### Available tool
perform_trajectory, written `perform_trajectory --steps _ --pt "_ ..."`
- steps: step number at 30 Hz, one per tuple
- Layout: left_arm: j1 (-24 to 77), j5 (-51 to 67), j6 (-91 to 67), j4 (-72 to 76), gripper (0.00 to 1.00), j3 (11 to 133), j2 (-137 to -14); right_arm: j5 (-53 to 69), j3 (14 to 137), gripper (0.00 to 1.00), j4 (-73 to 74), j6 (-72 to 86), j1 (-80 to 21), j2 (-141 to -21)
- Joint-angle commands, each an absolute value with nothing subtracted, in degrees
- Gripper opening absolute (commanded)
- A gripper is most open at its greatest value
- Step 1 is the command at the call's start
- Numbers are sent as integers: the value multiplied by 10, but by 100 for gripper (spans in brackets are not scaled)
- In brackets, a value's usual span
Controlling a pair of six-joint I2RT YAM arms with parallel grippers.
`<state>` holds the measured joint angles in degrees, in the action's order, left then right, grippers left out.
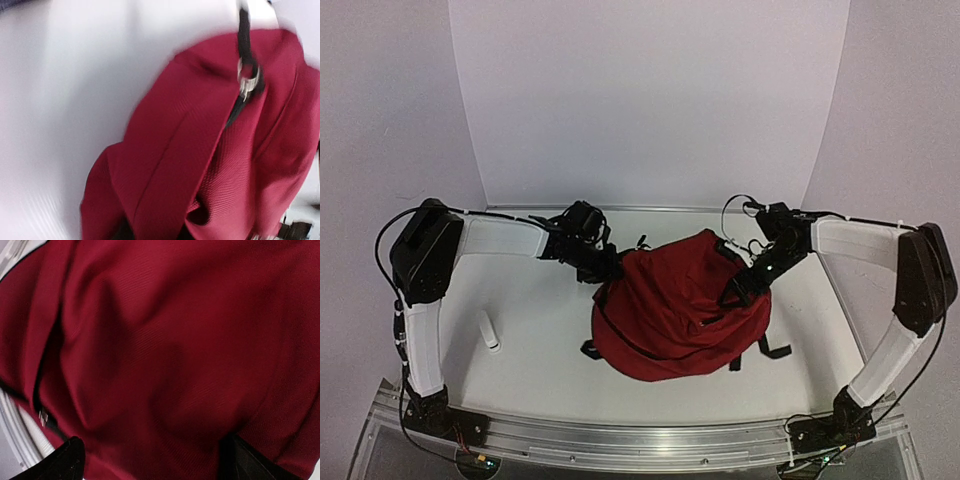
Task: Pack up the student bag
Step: Adjust the student bag at the center of the board.
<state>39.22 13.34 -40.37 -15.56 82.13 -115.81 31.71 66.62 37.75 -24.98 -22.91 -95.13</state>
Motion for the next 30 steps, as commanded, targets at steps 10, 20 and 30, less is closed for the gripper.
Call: perform_trajectory --steps 10,20,30 --pt "404 20 -357 -213 82 785 -963 232 871 98 396 -259 -282 -978" --pt "502 29 -491 -232 84 511 -752 247 1101 98 394 -255 -283 -1227" --pt "526 73 -549 -64 82 399 -755 314 1059 97 395 -240 -253 -1258"
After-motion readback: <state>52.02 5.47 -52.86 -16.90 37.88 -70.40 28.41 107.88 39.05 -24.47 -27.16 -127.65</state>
